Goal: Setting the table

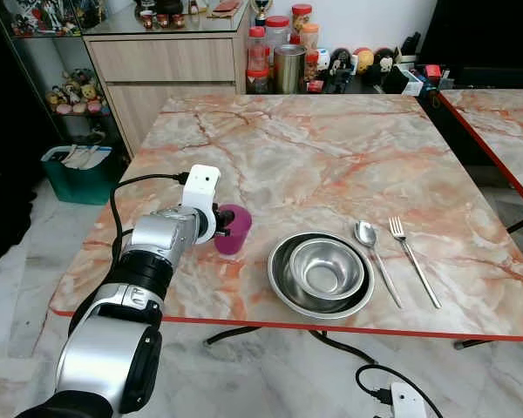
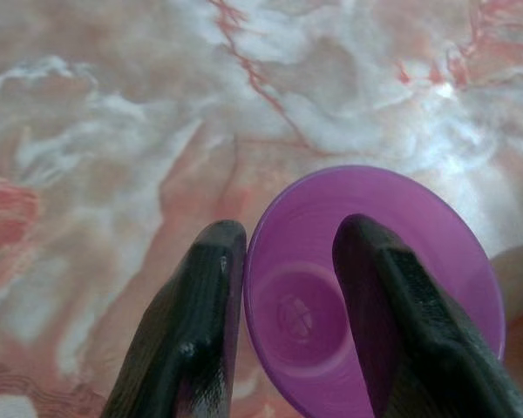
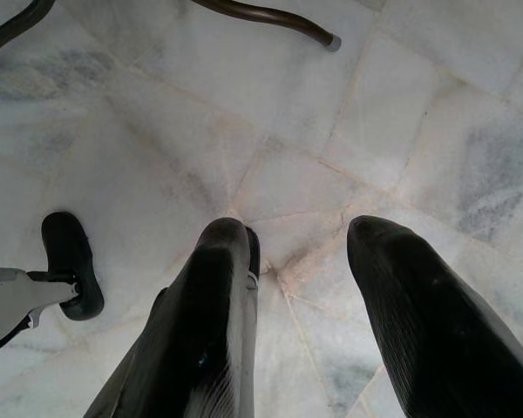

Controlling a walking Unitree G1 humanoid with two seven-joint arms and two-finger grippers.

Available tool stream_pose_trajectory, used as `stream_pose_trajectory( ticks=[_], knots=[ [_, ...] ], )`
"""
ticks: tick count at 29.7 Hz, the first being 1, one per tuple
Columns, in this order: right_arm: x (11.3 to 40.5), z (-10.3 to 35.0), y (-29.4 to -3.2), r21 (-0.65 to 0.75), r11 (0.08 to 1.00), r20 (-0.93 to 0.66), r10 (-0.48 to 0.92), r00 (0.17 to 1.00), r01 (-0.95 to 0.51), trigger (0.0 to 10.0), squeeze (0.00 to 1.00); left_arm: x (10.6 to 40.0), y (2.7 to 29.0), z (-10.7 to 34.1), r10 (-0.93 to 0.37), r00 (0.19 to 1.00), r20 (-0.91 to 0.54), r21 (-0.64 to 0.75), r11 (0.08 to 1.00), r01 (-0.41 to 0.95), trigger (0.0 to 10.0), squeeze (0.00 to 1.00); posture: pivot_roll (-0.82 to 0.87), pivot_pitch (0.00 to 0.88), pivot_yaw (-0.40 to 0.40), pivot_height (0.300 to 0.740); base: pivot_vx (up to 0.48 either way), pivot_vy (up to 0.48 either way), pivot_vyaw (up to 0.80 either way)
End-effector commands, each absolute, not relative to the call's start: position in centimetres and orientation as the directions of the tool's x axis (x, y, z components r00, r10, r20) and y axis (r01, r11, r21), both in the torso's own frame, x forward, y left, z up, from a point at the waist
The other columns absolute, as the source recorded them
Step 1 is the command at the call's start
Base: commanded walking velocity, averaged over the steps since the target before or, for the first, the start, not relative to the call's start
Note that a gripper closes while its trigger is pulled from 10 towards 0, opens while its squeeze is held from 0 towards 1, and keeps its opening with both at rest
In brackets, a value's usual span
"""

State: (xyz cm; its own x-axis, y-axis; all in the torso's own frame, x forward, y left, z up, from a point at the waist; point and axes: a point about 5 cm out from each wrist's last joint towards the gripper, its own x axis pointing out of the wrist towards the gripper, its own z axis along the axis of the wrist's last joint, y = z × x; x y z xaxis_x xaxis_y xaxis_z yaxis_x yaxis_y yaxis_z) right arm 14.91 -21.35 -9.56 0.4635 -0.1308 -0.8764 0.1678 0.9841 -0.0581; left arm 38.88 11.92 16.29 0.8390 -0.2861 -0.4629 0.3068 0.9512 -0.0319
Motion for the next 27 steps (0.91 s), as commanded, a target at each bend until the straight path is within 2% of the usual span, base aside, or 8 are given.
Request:
stream_pose_trajectory(
  ticks=[1,14,18,19,21,25,27],
  knots=[
    [15.1,-9.5,-21.3,-0.053,0.983,-0.876,-0.131,0.465,0.177,10.0,0.0,39.0,12.3,17.0,-0.267,0.867,-0.421,-0.007,0.957,0.291,10.0,0.0,0.07,0.0,0.029,0.74,0.0,0.0,0.0],
    [15.1,-9.5,-21.3,-0.054,0.983,-0.875,-0.132,0.465,0.177,10.0,0.0,39.8,13.4,20.1,-0.201,0.947,-0.25,0.038,0.976,0.216,10.0,0.0,0.07,0.0,0.029,0.74,0.0,0.0,0.0],
    [15.1,-9.5,-21.3,-0.053,0.983,-0.875,-0.132,0.466,0.178,10.0,0.0,39.8,15.1,22.6,-0.117,0.992,-0.055,0.031,0.992,0.119,10.0,0.0,0.07,0.0,0.024,0.74,0.0,0.0,0.0],
    [15.1,-9.5,-21.4,-0.053,0.983,-0.875,-0.132,0.466,0.178,10.0,0.0,39.6,15.8,23.5,-0.083,0.996,0.02,0.021,0.996,0.082,10.0,0.0,0.07,0.0,0.022,0.74,0.0,0.0,0.0],
    [15.1,-9.5,-21.4,-0.053,0.983,-0.875,-0.132,0.467,0.178,10.0,0.0,39.5,16.4,23.9,-0.052,0.997,0.063,0.015,0.999,0.051,10.0,0.0,0.07,0.0,0.022,0.74,0.0,0.0,0.0],
    [15.2,-9.5,-21.4,-0.053,0.982,-0.874,-0.132,0.468,0.179,10.0,0.0,38.3,21.5,24.5,0.178,0.968,0.179,0.078,0.978,-0.194,10.0,0.0,0.07,0.0,0.019,0.74,0.0,0.0,0.0],
    [15.2,-9.5,-21.4,-0.052,0.983,-0.873,-0.132,0.469,0.179,10.0,0.0,37.6,23.7,24.1,0.259,0.947,0.189,0.1,0.954,-0.281,10.0,0.0,0.07,0.0,0.019,0.74,0.0,0.0,0.0]
  ],
)
